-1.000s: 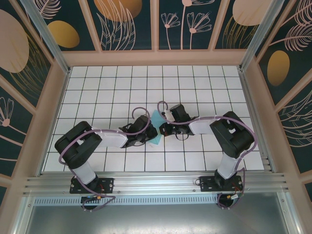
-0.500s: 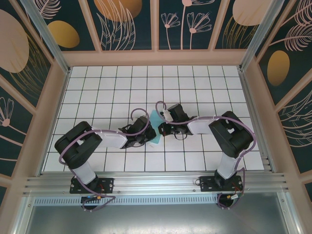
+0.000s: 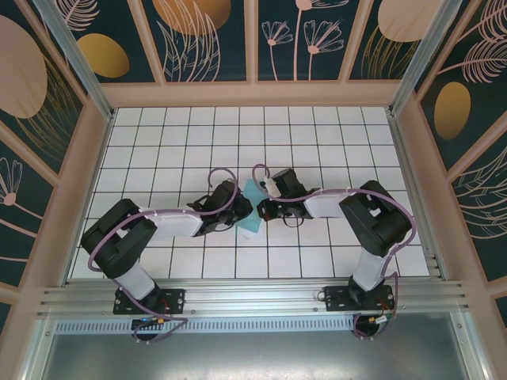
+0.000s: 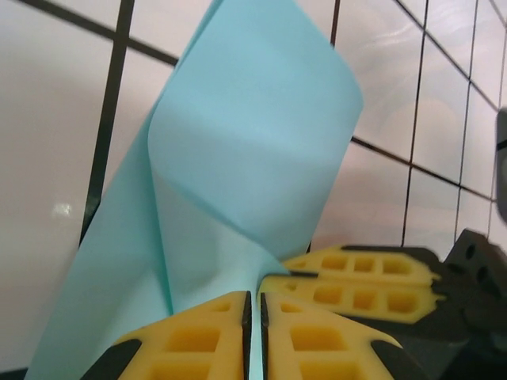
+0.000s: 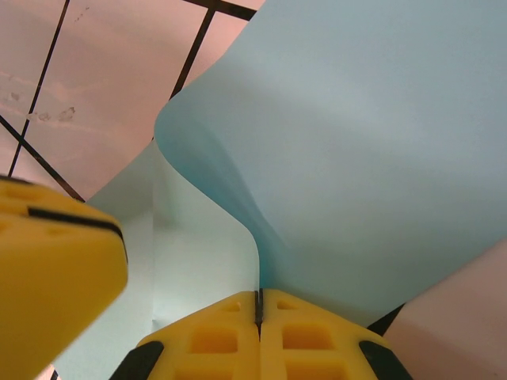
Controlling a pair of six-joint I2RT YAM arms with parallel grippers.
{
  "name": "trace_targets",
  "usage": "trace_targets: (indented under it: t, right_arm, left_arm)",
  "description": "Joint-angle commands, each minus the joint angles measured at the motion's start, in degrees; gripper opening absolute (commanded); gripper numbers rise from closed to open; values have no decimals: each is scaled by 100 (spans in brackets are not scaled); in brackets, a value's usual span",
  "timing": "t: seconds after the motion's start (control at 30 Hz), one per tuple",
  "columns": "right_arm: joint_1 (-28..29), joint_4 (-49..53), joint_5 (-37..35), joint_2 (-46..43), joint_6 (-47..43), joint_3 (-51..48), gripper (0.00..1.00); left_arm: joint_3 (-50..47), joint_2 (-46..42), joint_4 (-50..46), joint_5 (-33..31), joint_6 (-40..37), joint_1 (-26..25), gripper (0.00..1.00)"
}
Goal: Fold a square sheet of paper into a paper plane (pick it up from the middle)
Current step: Fold the triangle a second time at the center of the table.
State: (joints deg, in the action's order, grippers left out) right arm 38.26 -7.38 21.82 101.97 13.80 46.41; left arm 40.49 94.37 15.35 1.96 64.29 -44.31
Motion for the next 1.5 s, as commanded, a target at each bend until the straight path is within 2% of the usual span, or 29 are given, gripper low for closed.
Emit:
trace_targets:
  t: [0.0,0.17,0.3,0.5,0.8,1.13,1.47]
  right_arm:
    - [37,610,-517,333,-90,-74,0]
    - [41,603,-502,337,-90,-90,0]
    - [41,641,-530,335,-114,-80,0]
    - [37,634,-530,351,-115,-92,0]
    - [37,650,-530,351,-117,-45,0]
    - [41,638,-530,346,-87,-54,0]
    - [50,656,-539,352,-88,-67,0]
  left_arm:
    - [118,108,186,34,-142,54,16]
    - [82,570,534,91,-101,90,16]
    - [-25,818,464,35,25,91,15]
    - [-333,717,437,-132,126,90,15]
    - [259,126,97,-302,-330,220,18]
    - [425,721,171,-134,-355,267,18]
    - [448,853,-149,-411,-412,287,18]
